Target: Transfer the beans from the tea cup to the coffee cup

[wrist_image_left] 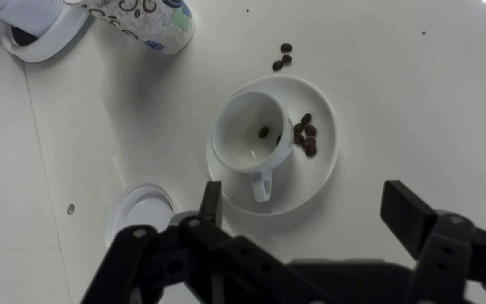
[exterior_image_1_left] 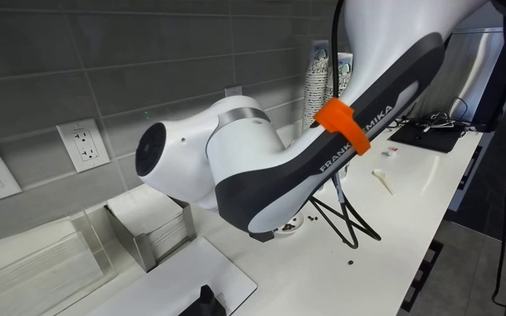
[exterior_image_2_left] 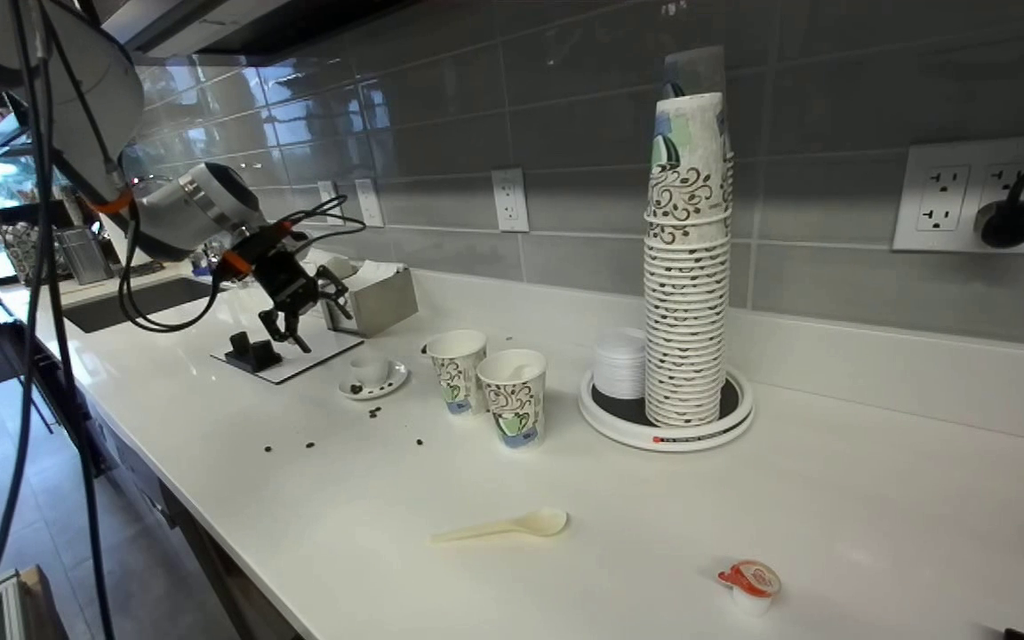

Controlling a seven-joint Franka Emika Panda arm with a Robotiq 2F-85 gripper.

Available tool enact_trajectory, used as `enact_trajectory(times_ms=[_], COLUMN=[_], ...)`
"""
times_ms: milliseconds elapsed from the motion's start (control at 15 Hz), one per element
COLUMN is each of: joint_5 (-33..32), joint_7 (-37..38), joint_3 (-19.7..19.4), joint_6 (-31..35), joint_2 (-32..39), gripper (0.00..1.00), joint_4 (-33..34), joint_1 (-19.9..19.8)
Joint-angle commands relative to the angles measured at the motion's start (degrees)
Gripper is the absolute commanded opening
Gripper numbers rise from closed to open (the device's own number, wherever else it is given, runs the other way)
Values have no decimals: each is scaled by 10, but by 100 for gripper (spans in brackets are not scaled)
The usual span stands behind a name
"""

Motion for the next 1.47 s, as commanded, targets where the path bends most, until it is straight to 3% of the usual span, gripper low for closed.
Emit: enact_trajectory(times_ms=[0, 67, 200, 267, 333, 533, 667, 1067, 1400], joint_5=[-6, -6, -3, -1, 0, 4, 8, 5, 9], joint_7=[-54, -66, -88, -100, -110, -133, -145, -167, -183], joint_3=[-11, -14, -15, -16, -16, -18, -18, -24, -28], joint_6=[-41, -48, -60, -64, -66, -77, -81, -84, -96], joint_2=[47, 58, 75, 83, 91, 112, 124, 155, 164], gripper=[78, 67, 60, 44, 37, 27, 22, 28, 21], joint_4=[68, 83, 108, 118, 128, 152, 165, 195, 208], joint_1=[11, 12, 12, 10, 10, 9, 8, 9, 6])
